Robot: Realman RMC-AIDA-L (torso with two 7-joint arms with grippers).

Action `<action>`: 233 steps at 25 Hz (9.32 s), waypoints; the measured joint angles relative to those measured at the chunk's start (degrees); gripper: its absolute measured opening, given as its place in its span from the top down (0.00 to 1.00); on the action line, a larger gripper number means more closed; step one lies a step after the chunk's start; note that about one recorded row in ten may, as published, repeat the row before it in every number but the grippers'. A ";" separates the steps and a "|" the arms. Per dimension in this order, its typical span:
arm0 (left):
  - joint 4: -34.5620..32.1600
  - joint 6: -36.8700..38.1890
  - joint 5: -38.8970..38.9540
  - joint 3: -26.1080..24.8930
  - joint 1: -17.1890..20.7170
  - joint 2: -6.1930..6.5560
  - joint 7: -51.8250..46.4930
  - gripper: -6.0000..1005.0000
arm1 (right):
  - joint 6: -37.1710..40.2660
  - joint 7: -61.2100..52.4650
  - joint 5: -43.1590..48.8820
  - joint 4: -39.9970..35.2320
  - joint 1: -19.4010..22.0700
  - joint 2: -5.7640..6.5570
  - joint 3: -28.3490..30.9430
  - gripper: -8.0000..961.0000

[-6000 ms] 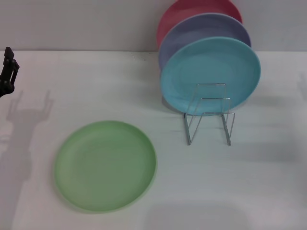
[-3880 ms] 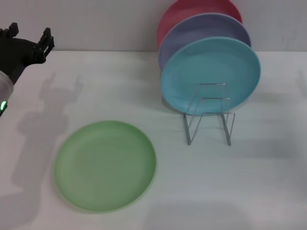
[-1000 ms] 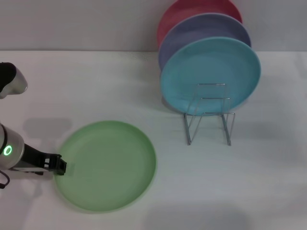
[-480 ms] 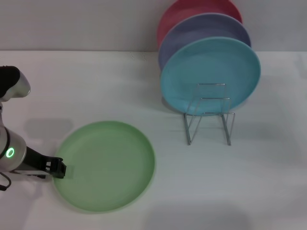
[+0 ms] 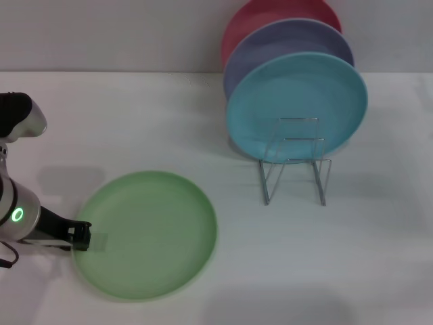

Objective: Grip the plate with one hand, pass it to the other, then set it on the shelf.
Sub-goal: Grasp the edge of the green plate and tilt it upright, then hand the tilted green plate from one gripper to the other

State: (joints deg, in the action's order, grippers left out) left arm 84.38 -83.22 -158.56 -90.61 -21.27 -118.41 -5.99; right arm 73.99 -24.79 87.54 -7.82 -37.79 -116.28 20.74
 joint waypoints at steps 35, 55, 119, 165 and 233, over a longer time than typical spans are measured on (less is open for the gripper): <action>4.38 4.79 8.90 -7.84 2.33 0.14 9.49 0.95 | -0.09 -0.18 0.00 -0.17 0.27 -0.09 0.00 0.21; 4.05 44.26 9.67 -2.28 12.51 0.18 14.65 0.95 | -0.24 0.43 0.01 -0.17 1.41 -0.47 0.00 0.21; -49.95 161.64 31.00 51.65 14.06 -0.63 19.41 0.93 | 28.58 18.89 2.17 25.91 12.24 -2.77 -33.59 0.22; -35.36 170.71 62.59 72.76 14.24 -0.76 52.65 0.91 | -15.99 22.94 22.39 36.04 -5.77 -3.06 -11.69 0.29; -34.37 172.80 63.87 75.15 13.89 -0.77 57.88 0.88 | -20.29 23.05 25.51 34.63 -8.31 -3.22 -8.62 0.84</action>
State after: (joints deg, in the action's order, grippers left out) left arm 50.01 89.58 -94.69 -15.47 -7.38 -119.18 51.89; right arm 53.71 -1.73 113.05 26.81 -46.10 -119.50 12.12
